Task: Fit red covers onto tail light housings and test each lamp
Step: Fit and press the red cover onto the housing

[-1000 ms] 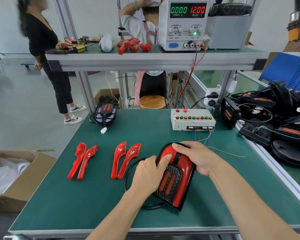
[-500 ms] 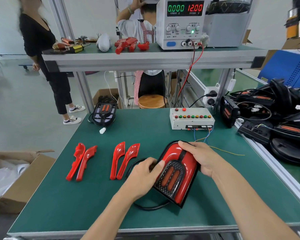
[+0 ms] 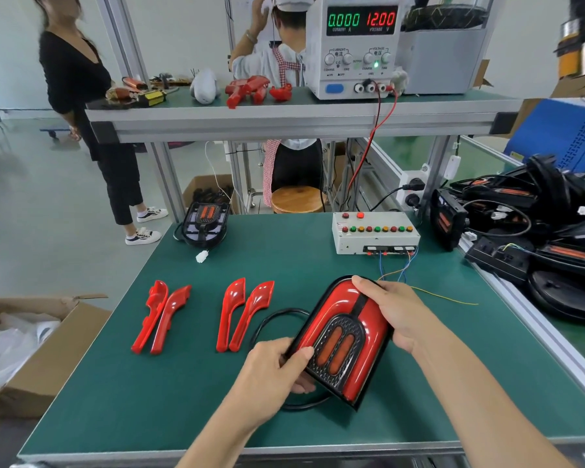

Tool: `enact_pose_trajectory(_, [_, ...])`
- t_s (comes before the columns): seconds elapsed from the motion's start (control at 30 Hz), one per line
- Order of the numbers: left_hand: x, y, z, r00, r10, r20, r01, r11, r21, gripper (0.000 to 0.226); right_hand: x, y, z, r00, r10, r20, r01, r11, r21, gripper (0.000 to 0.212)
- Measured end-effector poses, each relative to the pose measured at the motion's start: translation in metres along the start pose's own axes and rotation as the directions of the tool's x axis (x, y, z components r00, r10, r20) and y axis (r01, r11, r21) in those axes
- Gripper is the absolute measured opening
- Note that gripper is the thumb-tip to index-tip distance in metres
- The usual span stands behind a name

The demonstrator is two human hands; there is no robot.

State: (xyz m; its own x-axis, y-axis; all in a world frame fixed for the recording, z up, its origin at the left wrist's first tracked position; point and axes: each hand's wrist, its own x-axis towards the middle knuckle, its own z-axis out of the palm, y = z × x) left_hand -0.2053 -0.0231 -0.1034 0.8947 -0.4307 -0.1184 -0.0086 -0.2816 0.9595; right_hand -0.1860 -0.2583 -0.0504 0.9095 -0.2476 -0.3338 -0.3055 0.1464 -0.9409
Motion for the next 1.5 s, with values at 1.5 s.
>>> enact_pose_trajectory(1.5, [0.004,0.026,0.012,0.947,-0.273,-0.169,0.060,0.667,-0.743,0.035,-0.066,0.080,0.021,0.928,-0.275,-0.250,-0.168,0.289,-0.942,0.044])
